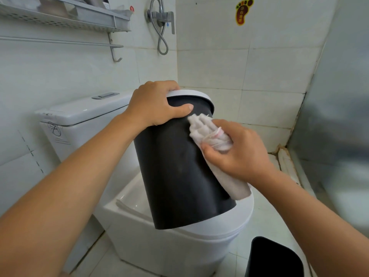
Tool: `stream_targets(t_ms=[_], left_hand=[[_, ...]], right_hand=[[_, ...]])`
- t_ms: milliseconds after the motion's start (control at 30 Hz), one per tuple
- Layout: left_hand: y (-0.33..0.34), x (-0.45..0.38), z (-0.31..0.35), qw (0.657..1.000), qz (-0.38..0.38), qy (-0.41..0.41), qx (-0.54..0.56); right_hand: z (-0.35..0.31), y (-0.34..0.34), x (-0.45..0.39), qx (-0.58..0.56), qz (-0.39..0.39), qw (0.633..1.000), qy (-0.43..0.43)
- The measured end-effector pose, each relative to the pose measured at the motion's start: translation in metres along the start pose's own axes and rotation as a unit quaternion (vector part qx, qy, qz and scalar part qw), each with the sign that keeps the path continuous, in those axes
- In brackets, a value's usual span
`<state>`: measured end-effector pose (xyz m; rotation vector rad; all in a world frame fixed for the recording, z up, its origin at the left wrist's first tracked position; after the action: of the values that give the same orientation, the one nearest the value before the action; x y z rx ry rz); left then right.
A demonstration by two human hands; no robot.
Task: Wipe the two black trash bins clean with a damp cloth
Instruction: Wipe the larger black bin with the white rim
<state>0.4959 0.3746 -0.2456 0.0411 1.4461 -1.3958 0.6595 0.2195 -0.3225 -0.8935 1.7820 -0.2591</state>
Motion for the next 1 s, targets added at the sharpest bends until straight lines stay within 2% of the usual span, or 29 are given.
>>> stream_targets(t_ms=[100,200,300,400,567,733,800,933,1000], left_hand=[[0.002,-0.002,-0.011,1.0,-0.002,-0.021,-0.015],[0.003,-0.003,-0.019,0.999,0.0,-0.032,-0.023],[0.004,-0.005,-0.016,0.999,0.0,-0.03,-0.034],[0.005,-0.005,-0.009,0.999,0.0,-0.022,-0.047],[0.001,0.0,0.0,1.0,0.003,-0.003,-0.019],[-0.005,0.009,0.002,0.999,0.014,0.015,0.034],[-0.007,0.012,0.0,0.998,0.017,0.022,0.049],[-0.011,0.018,-0.003,0.995,0.023,0.048,0.089],[-0.013,0.021,-0.003,0.993,0.024,0.046,0.105]], right_hand=[[-0.021,0.004,0.022,0.061,-0.06,0.991,-0.104],[-0.045,0.009,0.047,0.135,-0.118,0.963,-0.203],[-0.054,0.014,0.065,0.164,-0.143,0.942,-0.257],[-0.042,0.01,0.059,0.15,-0.124,0.957,-0.215],[-0.02,0.001,0.028,0.077,-0.029,0.992,-0.092],[0.004,-0.001,0.003,-0.049,0.027,0.998,0.015],[0.005,-0.001,-0.005,-0.06,0.031,0.998,0.017],[-0.011,-0.003,-0.011,-0.046,0.027,0.998,-0.032],[-0.006,-0.003,-0.016,-0.06,0.03,0.998,-0.01]])
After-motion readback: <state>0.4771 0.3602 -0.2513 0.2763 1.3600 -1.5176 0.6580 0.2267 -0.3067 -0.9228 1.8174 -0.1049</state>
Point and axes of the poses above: each hand's wrist, its own x-axis away from the middle knuckle, its own y-axis out of the palm, z = x × y, the point moved 6 cm from there along -x, towards the middle knuckle, and after that the axes turned 3 degrees about z, right-handed, at the moved point
